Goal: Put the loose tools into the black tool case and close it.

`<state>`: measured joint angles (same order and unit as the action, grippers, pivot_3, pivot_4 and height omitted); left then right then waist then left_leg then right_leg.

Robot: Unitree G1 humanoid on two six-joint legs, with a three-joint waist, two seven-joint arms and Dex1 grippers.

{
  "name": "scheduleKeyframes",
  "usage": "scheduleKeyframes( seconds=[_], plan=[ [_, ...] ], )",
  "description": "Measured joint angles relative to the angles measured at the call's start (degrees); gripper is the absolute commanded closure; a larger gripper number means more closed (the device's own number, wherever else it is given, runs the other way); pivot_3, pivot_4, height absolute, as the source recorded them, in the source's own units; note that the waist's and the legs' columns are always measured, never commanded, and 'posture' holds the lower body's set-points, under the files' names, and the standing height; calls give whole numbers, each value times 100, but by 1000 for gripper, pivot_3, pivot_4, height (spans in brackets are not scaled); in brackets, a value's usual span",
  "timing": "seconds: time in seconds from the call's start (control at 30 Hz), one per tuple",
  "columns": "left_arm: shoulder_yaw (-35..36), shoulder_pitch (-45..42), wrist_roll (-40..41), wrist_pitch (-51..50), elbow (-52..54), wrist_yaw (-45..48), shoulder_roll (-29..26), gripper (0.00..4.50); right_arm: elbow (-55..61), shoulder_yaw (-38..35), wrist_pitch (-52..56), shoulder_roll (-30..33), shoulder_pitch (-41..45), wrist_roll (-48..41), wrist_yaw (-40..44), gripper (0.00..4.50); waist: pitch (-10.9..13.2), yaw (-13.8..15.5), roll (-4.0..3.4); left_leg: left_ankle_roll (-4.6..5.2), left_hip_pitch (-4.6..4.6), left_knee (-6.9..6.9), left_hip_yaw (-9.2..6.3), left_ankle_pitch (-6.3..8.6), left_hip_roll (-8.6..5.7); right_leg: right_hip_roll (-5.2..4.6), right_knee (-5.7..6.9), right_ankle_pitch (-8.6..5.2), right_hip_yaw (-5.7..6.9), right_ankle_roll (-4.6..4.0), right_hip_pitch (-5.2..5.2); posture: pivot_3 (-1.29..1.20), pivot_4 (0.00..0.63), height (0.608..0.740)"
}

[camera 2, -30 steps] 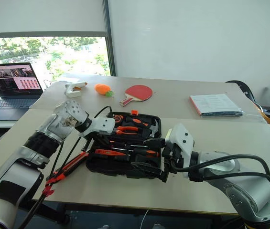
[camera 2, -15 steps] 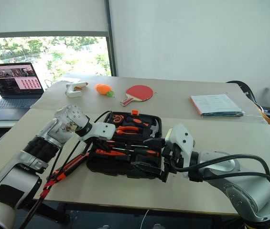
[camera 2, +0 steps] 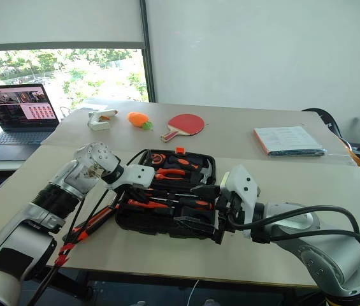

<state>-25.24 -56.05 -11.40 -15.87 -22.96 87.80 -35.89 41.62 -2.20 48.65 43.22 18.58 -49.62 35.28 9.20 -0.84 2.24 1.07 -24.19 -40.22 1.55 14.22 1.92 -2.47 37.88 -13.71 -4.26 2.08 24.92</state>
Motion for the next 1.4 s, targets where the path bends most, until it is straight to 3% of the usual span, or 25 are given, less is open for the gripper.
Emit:
scheduleKeyframes(
  seconds=[0.03,0.13,0.23,0.4,0.5,0.67,0.9,1.07,1.2,1.4],
  plan=[
    [123,72,76,-241,59,-47,-33,4470,-26,0,0,39,58,7,48,0,0,-21,0,0,0,0,-1,0,1,1,2,0,0,0,3,0,150,736],
    [571,354,393,-1068,574,-138,-361,3854,-126,0,-9,129,170,50,229,0,0,-62,0,0,-1,3,-3,0,4,4,8,-1,0,-2,10,0,150,736],
    [995,708,633,-1799,1161,-181,-912,2820,-266,-8,-52,314,243,120,472,0,0,-105,-1,0,-1,7,-8,0,4,3,9,-2,3,-4,11,0,150,736],
    [2210,2556,1118,-2841,2755,-320,-2352,1051,-563,209,-316,505,569,367,1193,0,3,-185,-1,0,7,20,-28,0,10,1,7,-3,-2,-6,14,0,150,736],
    [2896,3412,1274,-3096,3224,-429,-2873,59,-735,365,-417,481,745,442,1470,0,4,-116,-3,-5,10,17,-15,-3,8,-3,5,-5,13,-9,7,0,150,736],
    [3973,4786,1398,-3189,3540,-646,-3323,20,-924,580,-467,404,988,447,1879,0,6,-31,-5,-7,18,20,-1,-3,13,-10,4,-8,15,-14,2,0,150,736],
    [4110,4877,1879,-3580,4055,-1013,-3336,20,-1049,735,-469,248,1168,452,2144,0,6,19,-5,-8,17,20,1,-4,11,-9,5,-9,20,-17,2,0,150,736],
    [3221,4230,2100,-4138,4312,-1465,-3233,20,-1015,752,-463,215,1184,442,2125,0,6,7,-6,-8,19,24,2,-4,9,-5,8,-8,18,-18,3,0,150,736],
    [2072,3418,2044,-4363,4042,-1904,-2790,20,-787,705,-438,185,1040,433,1894,0,6,13,-5,-8,17,23,2,-4,7,-3,9,-9,18,-18,2,0,150,736],
    [1102,2851,1964,-4551,3569,-2174,-2639,20,-539,657,-333,181,858,330,1620,0,7,-27,-3,-8,14,27,1,-4,7,-1,9,-9,14,-20,9,0,150,736]
  ],
)
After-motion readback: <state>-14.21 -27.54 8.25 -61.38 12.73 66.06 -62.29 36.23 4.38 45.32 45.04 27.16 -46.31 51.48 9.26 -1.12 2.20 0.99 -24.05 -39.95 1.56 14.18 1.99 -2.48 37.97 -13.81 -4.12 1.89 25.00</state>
